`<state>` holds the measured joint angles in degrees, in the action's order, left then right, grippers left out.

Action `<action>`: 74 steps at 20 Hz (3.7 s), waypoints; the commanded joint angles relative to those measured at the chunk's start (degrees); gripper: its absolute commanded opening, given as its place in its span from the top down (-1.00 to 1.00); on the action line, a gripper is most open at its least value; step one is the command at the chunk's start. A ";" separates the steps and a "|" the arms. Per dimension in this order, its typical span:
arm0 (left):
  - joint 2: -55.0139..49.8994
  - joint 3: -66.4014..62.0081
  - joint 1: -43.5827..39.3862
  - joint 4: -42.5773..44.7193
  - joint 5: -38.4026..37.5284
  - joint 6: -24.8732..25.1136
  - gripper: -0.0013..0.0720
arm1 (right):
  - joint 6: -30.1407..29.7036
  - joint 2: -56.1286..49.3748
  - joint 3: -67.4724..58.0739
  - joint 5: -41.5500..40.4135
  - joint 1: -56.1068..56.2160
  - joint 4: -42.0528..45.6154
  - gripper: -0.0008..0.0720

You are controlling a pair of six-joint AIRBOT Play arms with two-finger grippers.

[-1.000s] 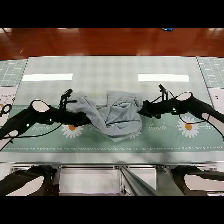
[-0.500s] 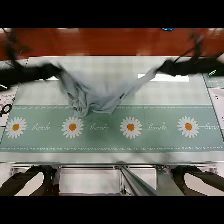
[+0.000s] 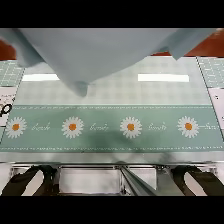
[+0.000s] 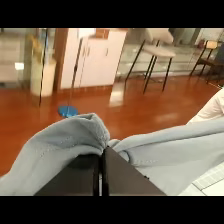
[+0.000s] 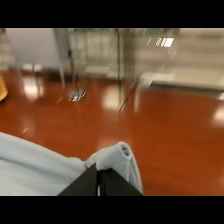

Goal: Fold the shirts.

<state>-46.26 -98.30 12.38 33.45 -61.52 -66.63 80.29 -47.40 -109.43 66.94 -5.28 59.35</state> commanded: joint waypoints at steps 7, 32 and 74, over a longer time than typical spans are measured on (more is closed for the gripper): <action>13.44 -5.01 0.46 0.13 -8.41 -1.84 0.91 | 3.39 13.70 -2.47 8.79 -0.09 8.74 0.91; -47.19 10.32 -14.53 -0.09 9.88 4.37 0.91 | 1.81 -38.07 27.15 -11.80 -0.02 -2.60 0.91; -38.29 56.63 -3.82 15.58 -13.75 0.17 0.91 | -8.85 -12.44 74.07 5.51 -34.47 -4.20 -0.15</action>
<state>-84.40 -41.41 8.56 49.17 -74.91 -67.77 70.00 -59.88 -37.91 71.75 -39.77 52.66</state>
